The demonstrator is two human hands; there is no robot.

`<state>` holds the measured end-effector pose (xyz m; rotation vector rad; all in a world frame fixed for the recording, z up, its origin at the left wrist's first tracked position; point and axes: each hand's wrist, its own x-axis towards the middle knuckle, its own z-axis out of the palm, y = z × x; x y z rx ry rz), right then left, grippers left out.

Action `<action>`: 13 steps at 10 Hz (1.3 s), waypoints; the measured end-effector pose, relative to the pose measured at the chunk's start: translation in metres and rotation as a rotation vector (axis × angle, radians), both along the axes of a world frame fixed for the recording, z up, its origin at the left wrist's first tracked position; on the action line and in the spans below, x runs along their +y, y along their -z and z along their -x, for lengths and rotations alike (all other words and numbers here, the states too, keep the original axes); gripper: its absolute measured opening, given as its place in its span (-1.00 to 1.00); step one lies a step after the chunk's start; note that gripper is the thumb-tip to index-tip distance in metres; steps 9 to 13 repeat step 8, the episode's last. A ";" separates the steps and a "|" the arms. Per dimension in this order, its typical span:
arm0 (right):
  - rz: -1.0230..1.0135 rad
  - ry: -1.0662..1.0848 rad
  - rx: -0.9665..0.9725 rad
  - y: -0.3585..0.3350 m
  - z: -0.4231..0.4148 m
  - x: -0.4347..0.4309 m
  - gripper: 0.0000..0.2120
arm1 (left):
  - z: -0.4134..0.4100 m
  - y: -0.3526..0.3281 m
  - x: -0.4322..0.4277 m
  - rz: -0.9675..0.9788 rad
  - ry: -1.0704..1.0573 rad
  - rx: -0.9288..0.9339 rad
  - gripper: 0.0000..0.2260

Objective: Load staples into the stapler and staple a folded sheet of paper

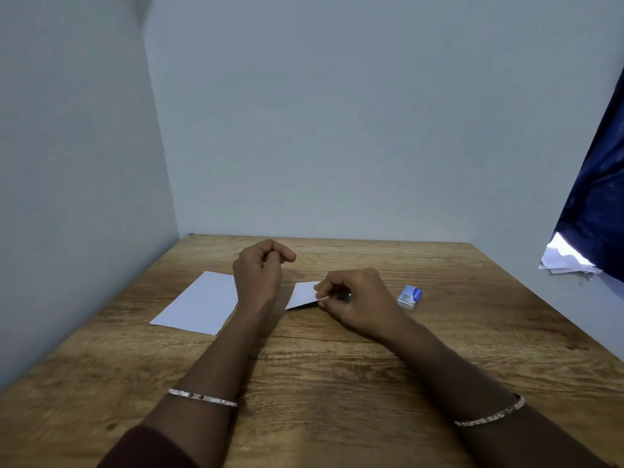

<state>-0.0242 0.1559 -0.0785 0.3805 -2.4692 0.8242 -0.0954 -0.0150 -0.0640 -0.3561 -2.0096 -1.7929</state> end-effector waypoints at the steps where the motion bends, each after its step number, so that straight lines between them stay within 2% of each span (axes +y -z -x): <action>1: -0.090 -0.024 -0.100 0.001 -0.007 -0.006 -0.85 | -0.009 0.003 -0.001 0.083 -0.030 0.017 -0.68; 3: -0.164 0.018 -0.192 0.004 -0.017 -0.017 -0.71 | -0.036 0.013 -0.001 0.219 -0.018 0.072 -0.70; 4: -0.058 0.039 -0.177 0.000 -0.027 -0.020 -0.69 | -0.056 0.017 -0.002 0.261 -0.019 0.129 -0.71; 6: 0.292 0.276 0.012 -0.029 -0.054 -0.005 -0.61 | -0.084 0.004 -0.005 0.418 -0.032 0.246 -0.74; 8: 0.312 0.376 0.191 -0.059 -0.060 0.014 -0.67 | -0.077 -0.028 0.017 0.505 -0.085 0.355 -0.80; 13: 0.312 0.376 0.191 -0.059 -0.060 0.014 -0.67 | -0.077 -0.028 0.017 0.505 -0.085 0.355 -0.80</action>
